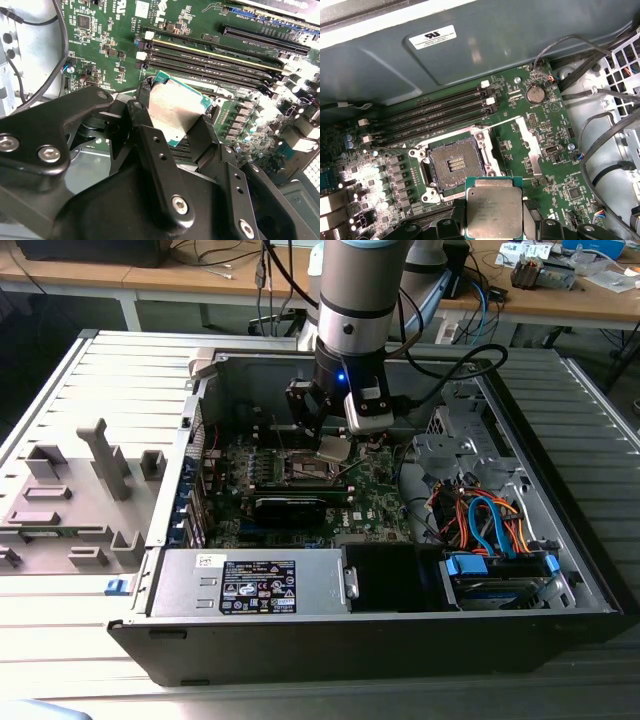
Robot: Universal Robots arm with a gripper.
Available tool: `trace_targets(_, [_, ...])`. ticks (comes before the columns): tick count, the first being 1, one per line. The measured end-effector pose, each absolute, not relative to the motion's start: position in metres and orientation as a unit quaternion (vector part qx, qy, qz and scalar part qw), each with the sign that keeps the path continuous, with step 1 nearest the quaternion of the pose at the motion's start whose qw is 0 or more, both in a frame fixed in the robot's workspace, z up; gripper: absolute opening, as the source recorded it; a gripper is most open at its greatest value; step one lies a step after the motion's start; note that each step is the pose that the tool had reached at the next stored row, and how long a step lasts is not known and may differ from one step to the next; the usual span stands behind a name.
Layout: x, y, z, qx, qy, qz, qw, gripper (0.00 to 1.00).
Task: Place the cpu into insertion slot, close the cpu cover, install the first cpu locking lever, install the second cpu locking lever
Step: 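Place the cpu into insertion slot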
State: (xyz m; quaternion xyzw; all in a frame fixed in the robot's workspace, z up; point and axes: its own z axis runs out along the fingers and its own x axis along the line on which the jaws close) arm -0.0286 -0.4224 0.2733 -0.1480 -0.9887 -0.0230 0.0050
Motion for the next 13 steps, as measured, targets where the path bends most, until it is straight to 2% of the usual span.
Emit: trace_targets(13, [-0.0286,-0.4224,0.2732,-0.154,-0.988,-0.023,0.005,0.55])
